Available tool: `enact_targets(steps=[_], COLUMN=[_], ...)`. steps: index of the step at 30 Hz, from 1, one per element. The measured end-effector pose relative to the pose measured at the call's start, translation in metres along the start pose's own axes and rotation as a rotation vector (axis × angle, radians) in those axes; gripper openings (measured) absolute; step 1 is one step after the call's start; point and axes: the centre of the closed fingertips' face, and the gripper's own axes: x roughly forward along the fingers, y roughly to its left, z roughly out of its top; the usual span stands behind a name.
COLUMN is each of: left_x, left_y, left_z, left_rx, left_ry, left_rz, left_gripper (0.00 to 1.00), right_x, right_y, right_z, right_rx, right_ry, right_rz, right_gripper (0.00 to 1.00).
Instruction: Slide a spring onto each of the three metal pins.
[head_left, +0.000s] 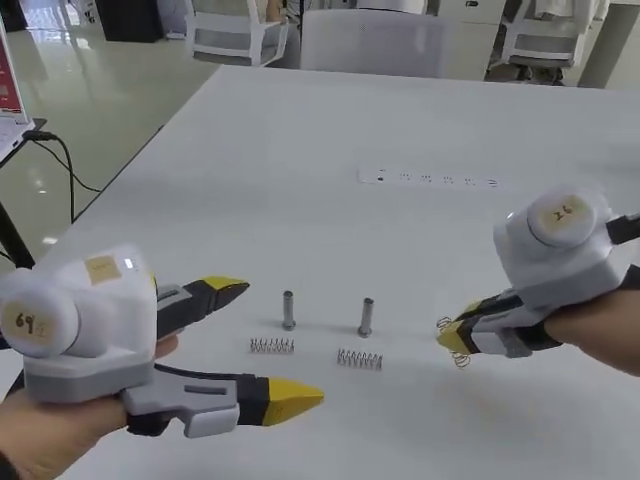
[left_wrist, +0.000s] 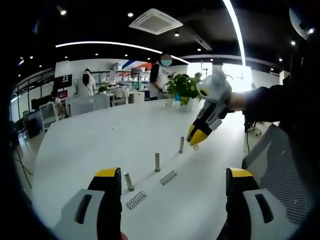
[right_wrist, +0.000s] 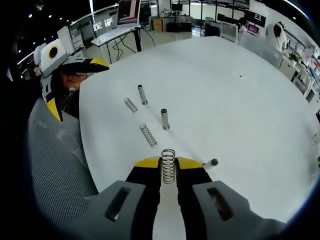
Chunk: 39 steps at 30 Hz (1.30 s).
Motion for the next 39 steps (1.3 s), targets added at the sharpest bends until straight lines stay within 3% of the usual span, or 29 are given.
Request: enact_targets(steps=[11,21,29,39], left_x=[0.019,0.038,0.045,0.050], left_y=[-0.009,-0.023,-0.029,-0.037], left_z=[0.018,0.041,0.057,0.062], left_rx=[0.002,-0.028,-0.060,-0.089], left_ry=[-0.016,-0.073,-0.122,-0.146], left_rz=[-0.075,-0.142,-0.182,-0.216], left_gripper=[0.80,0.74,0.64,0.41], right_x=[-0.030,-0.055,-0.062,-0.060], right_y=[0.024,0.044,0.059,0.070], right_z=[0.052,0.097,0.111,0.114], right_rx=[0.035,0.046,0.051,0.043], right_ry=[-0.182,-0.327,-0.375,-0.389], right_rz=[0.059,0.121,0.170,0.201], right_gripper=[0.13,0.13,0.13,0.13])
